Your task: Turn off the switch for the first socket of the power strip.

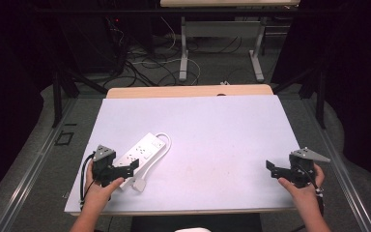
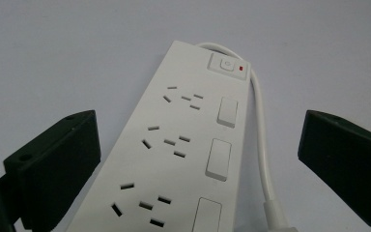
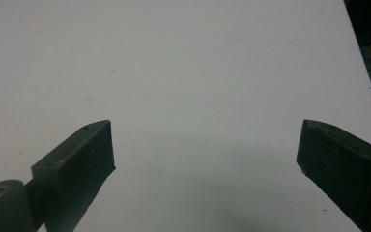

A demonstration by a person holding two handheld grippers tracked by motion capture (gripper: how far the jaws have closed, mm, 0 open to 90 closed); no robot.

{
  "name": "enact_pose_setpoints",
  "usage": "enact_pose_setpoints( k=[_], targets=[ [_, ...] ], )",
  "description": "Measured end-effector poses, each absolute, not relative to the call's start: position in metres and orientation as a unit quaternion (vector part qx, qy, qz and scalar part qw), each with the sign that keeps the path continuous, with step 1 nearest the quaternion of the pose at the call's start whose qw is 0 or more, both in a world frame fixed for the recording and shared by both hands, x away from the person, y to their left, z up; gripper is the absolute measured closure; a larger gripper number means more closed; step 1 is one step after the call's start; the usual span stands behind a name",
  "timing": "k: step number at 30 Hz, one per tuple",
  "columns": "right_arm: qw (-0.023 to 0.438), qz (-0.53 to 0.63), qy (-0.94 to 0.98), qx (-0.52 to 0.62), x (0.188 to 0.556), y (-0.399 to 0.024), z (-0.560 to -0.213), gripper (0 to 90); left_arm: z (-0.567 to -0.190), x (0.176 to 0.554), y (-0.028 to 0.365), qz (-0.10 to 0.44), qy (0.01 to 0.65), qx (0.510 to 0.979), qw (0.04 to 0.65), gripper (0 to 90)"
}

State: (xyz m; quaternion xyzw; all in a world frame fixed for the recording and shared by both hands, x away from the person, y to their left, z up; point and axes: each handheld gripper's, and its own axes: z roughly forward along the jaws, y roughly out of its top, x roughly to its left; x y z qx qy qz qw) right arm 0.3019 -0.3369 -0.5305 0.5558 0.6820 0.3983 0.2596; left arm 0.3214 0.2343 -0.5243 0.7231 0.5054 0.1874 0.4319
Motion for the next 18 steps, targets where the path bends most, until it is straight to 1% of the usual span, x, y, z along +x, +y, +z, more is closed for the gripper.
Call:
enact_pose_setpoints(
  k=[2,3,4,8,15,18],
  targets=[
    [0.260,0.397,0.688,0.549,0.301,-0.335,-0.531,6.4,-0.523,0.321,0.234,0.182,0.506,0.725,0.430,0.8],
    [0.272,0.401,0.689,0.539,0.300,-0.330,-0.533,6.7,-0.524,0.320,0.233,0.183,0.506,0.724,0.431,0.2],
    [0.262,0.398,0.699,0.534,0.298,-0.329,-0.533,6.9,-0.524,0.320,0.233,0.184,0.505,0.726,0.429,0.2],
    [0.252,0.398,0.705,0.530,0.295,-0.322,-0.536,7.0,-0.523,0.318,0.230,0.201,0.497,0.730,0.424,0.2],
    [0.256,0.400,0.710,0.520,0.296,-0.317,-0.537,7.6,-0.523,0.318,0.228,0.203,0.494,0.728,0.429,0.4],
    [0.241,0.396,0.718,0.519,0.299,-0.313,-0.540,7.8,-0.522,0.319,0.226,0.206,0.494,0.730,0.426,2.5]
  ],
)
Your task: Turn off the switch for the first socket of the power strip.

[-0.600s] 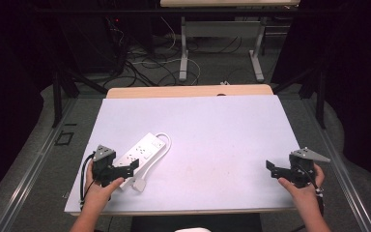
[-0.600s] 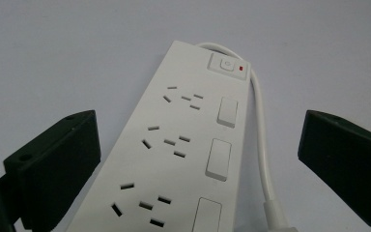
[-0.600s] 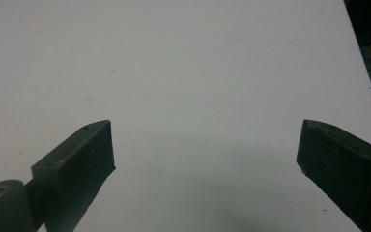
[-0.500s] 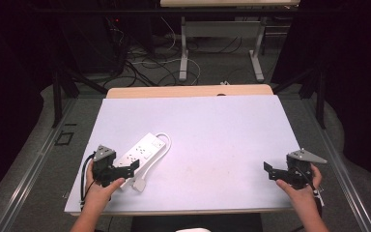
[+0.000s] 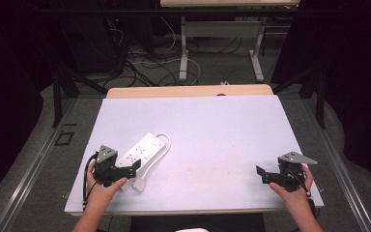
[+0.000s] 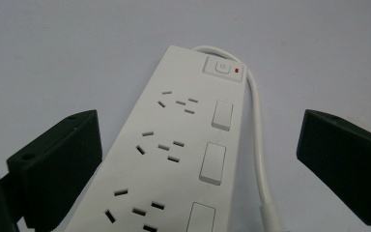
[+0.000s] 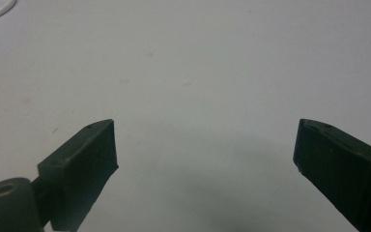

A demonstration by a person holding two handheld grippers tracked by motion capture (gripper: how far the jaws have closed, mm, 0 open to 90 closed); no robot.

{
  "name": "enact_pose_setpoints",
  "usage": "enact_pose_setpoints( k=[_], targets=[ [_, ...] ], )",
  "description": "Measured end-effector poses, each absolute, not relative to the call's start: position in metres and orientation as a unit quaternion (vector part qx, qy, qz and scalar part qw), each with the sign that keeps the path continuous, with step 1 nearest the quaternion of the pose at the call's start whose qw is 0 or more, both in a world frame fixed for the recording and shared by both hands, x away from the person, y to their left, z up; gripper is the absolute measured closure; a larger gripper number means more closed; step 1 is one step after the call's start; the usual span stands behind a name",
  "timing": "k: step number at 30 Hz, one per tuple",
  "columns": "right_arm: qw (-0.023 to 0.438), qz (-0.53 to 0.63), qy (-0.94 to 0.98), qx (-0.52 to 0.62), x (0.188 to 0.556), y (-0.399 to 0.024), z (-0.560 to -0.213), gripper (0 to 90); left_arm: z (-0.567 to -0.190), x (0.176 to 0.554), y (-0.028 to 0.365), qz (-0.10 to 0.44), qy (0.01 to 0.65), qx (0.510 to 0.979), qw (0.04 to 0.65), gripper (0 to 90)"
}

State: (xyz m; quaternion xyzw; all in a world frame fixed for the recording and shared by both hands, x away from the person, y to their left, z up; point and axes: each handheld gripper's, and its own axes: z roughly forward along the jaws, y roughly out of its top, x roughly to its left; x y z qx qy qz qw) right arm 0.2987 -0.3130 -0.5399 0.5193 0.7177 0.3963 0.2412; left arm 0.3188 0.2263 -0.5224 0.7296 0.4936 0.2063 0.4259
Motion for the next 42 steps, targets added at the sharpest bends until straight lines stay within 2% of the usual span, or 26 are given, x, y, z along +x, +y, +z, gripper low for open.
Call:
enact_pose_setpoints(
  k=[3,8,11,12,20,40,42],
  targets=[
    [0.243,0.394,0.721,0.516,0.300,-0.312,-0.541,8.5,-0.521,0.318,0.225,0.208,0.491,0.731,0.425,5.0],
    [0.241,0.396,0.720,0.516,0.299,-0.311,-0.541,8.9,-0.520,0.313,0.225,0.214,0.487,0.731,0.427,16.0],
    [0.246,0.396,0.722,0.511,0.299,-0.312,-0.541,8.9,-0.519,0.313,0.225,0.216,0.486,0.731,0.428,17.6],
    [0.244,0.398,0.721,0.513,0.299,-0.311,-0.541,8.9,-0.519,0.313,0.225,0.218,0.488,0.728,0.429,22.0],
    [0.246,0.397,0.723,0.509,0.301,-0.310,-0.542,9.0,-0.522,0.316,0.228,0.222,0.497,0.725,0.423,34.7],
    [0.235,0.394,0.727,0.512,0.302,-0.310,-0.545,9.5,-0.526,0.323,0.242,0.238,0.500,0.717,0.424,38.6],
    [0.235,0.394,0.726,0.512,0.302,-0.310,-0.545,9.5,-0.526,0.323,0.244,0.238,0.499,0.717,0.425,42.1]
  ],
)
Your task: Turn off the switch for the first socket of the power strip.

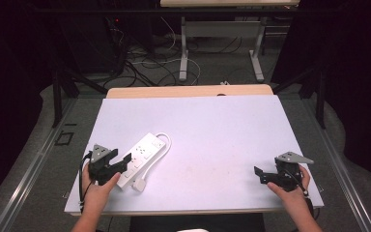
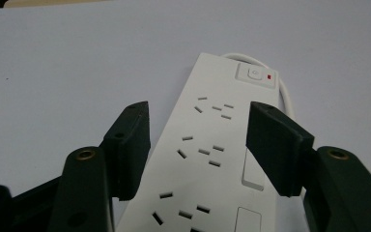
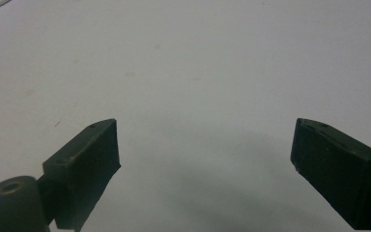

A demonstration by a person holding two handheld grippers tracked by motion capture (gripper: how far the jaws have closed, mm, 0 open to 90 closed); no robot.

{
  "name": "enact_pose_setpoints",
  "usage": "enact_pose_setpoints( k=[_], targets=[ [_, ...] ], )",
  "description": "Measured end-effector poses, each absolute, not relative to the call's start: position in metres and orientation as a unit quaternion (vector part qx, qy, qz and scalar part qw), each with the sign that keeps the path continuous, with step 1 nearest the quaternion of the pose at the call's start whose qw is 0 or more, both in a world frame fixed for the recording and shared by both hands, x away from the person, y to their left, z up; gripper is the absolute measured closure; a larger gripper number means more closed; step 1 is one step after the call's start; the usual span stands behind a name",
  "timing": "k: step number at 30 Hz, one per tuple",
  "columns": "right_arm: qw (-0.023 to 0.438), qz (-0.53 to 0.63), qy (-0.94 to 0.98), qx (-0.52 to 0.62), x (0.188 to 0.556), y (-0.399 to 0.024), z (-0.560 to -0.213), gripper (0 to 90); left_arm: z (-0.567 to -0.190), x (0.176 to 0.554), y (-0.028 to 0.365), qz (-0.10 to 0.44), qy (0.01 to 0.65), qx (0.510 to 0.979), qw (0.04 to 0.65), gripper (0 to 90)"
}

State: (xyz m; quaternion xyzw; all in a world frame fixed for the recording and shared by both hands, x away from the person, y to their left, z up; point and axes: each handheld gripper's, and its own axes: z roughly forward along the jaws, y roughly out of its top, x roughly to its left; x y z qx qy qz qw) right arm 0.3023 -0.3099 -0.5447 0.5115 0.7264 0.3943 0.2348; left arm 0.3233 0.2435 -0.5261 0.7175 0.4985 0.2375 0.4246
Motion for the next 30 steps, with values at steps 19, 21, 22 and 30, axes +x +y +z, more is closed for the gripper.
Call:
enact_pose_setpoints(
  k=[19,21,22,30],
  targets=[
    [0.231,0.394,0.727,0.512,0.303,-0.311,-0.546,9.6,-0.528,0.325,0.254,0.214,0.525,0.704,0.428,59.9],
    [0.231,0.394,0.728,0.512,0.303,-0.311,-0.546,9.6,-0.528,0.325,0.255,0.210,0.527,0.704,0.428,60.5],
    [0.232,0.393,0.729,0.510,0.304,-0.311,-0.547,9.5,-0.528,0.325,0.255,0.209,0.528,0.703,0.428,61.4],
    [0.235,0.393,0.727,0.512,0.304,-0.311,-0.548,9.5,-0.526,0.325,0.258,0.206,0.529,0.706,0.422,70.5]
  ],
)
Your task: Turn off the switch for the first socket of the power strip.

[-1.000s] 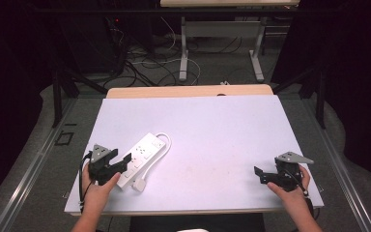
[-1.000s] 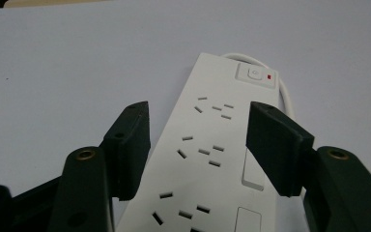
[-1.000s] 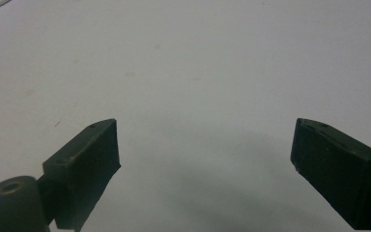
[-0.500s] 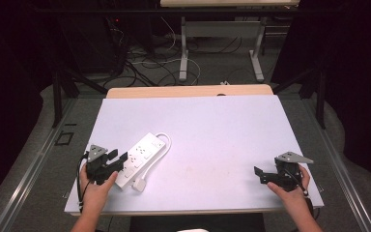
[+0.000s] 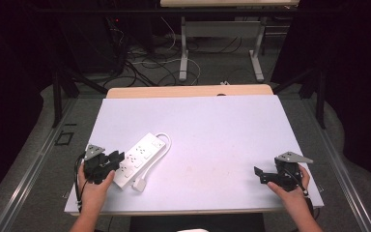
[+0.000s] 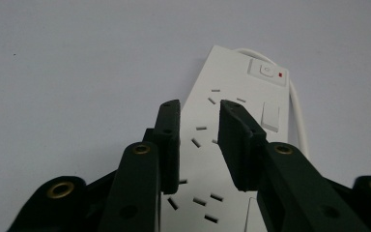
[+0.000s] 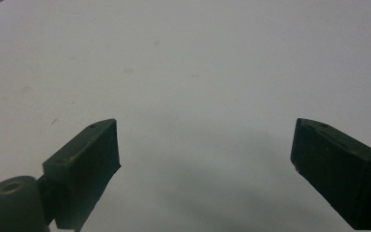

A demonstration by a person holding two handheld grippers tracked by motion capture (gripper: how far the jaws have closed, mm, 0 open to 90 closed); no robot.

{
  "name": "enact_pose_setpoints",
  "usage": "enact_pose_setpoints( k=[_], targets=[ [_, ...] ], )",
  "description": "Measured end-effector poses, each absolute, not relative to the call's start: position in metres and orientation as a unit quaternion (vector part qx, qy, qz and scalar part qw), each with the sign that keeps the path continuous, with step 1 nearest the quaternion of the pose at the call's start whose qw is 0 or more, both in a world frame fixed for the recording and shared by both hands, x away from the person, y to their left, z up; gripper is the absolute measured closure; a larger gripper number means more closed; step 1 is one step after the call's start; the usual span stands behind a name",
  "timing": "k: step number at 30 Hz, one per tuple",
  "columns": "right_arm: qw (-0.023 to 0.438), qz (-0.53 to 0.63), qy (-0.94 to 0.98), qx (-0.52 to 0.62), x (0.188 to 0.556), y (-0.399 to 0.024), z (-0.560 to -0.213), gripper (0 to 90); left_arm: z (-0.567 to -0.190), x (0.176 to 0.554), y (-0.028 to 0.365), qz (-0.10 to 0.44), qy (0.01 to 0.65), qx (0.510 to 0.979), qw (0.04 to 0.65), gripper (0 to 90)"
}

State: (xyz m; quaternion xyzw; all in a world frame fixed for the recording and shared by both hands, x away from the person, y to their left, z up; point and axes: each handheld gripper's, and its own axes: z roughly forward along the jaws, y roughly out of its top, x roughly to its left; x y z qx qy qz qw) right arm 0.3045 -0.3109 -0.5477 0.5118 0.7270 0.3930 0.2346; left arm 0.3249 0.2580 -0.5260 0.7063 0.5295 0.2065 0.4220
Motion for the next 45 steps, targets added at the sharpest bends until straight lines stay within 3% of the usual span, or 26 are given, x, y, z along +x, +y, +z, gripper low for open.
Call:
enact_pose_setpoints(
  k=[19,45],
  targets=[
    [0.229,0.390,0.731,0.510,0.305,-0.311,-0.548,9.6,-0.526,0.325,0.254,0.174,0.533,0.714,0.420,89.2],
    [0.229,0.390,0.733,0.508,0.305,-0.312,-0.549,9.5,-0.524,0.322,0.244,0.153,0.546,0.709,0.420,90.0]
  ],
)
